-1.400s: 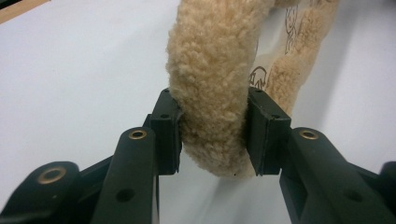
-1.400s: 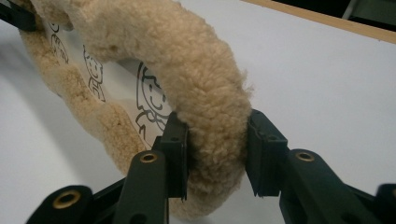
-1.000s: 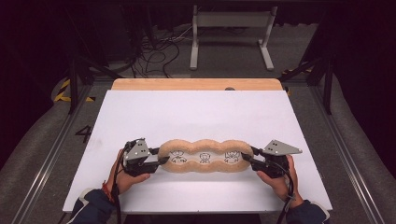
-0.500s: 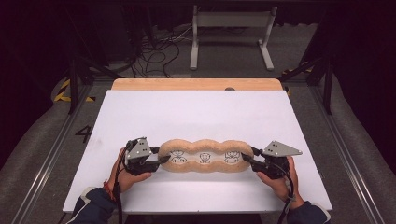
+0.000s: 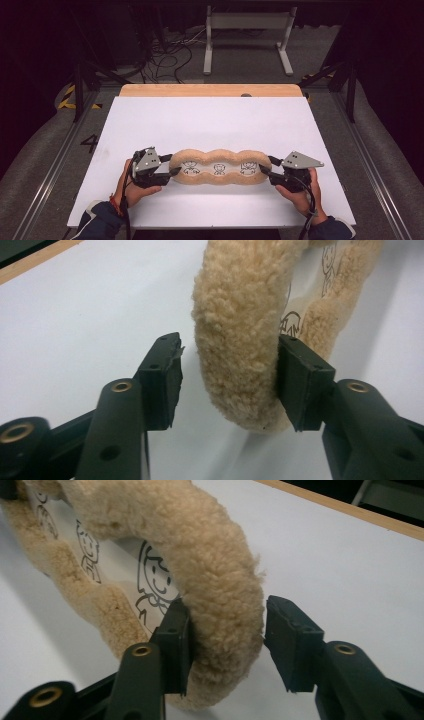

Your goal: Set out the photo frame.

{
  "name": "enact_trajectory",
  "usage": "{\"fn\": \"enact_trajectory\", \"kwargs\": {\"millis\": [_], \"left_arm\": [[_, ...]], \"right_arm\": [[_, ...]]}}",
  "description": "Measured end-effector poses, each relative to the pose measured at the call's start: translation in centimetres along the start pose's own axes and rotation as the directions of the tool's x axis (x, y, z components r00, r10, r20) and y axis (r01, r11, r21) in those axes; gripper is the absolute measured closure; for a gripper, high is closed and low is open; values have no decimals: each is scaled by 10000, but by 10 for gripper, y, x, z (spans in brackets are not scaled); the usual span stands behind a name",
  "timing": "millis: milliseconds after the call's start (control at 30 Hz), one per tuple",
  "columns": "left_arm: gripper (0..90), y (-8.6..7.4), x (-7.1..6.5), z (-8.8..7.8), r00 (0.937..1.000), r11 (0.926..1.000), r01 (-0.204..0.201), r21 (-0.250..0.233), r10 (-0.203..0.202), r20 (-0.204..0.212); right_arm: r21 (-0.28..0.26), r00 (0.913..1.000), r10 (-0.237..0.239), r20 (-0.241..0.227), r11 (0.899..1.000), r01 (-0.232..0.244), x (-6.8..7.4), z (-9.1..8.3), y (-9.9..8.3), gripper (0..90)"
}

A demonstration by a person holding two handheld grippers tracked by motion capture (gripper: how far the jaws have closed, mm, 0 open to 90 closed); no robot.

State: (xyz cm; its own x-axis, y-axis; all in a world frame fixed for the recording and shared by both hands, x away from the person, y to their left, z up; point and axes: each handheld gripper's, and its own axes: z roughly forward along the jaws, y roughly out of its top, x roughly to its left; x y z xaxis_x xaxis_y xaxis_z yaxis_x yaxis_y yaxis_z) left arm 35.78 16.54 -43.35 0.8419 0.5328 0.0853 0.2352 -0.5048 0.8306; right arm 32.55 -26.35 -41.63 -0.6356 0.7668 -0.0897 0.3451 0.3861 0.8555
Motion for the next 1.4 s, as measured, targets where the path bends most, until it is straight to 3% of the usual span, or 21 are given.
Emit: {"fn": "enact_trajectory", "kwargs": {"millis": [200, 300, 400, 567, 667, 767, 833, 1200, 1400], "left_arm": [[355, 0, -2, 1, 9999, 9999, -112, 115, 113, -68], [214, -3, -2, 1, 9996, 9997, 251, 28, -251, -111], [143, -4, -1, 3, 9988, 9991, 419, 37, -418, -237], [73, -5, 0, 4, 9984, 9982, 563, -181, -563, 17], [50, -6, -1, 4, 9990, 9989, 430, -159, -431, -65], [46, -6, -1, 3, 9989, 9988, 444, -204, -446, -121], [43, -6, -1, 2, 9983, 9989, 420, -199, -428, -406], [47, -7, 3, -6, 9967, 9976, 499, -475, -528, -609], [51, -8, 4, -14, 9952, 9972, 365, -648, -422, -887]], "right_arm": [[111, 9999, 26, 121, 9999, -28, 0, 0, 1, 429], [170, 9998, 108, 151, 9998, -110, -1, 1, 1, 345], [326, 9998, 150, 108, 9994, -154, -1, 4, 1, 276], [241, 9997, 233, 102, 9994, -235, 0, 6, 0, 142], [191, 9994, 322, 155, 9993, -325, -1, 7, 0, 73], [206, 9995, 272, 161, 9994, -276, -1, 7, 0, 64], [145, 9993, 336, 139, 9993, -338, 0, 7, 1, 57], [-47, 9995, 170, 276, 9998, -169, -6, 0, 4, 55], [36, 9980, -356, 516, 9994, 355, -3, -6, 6, 56]]}}
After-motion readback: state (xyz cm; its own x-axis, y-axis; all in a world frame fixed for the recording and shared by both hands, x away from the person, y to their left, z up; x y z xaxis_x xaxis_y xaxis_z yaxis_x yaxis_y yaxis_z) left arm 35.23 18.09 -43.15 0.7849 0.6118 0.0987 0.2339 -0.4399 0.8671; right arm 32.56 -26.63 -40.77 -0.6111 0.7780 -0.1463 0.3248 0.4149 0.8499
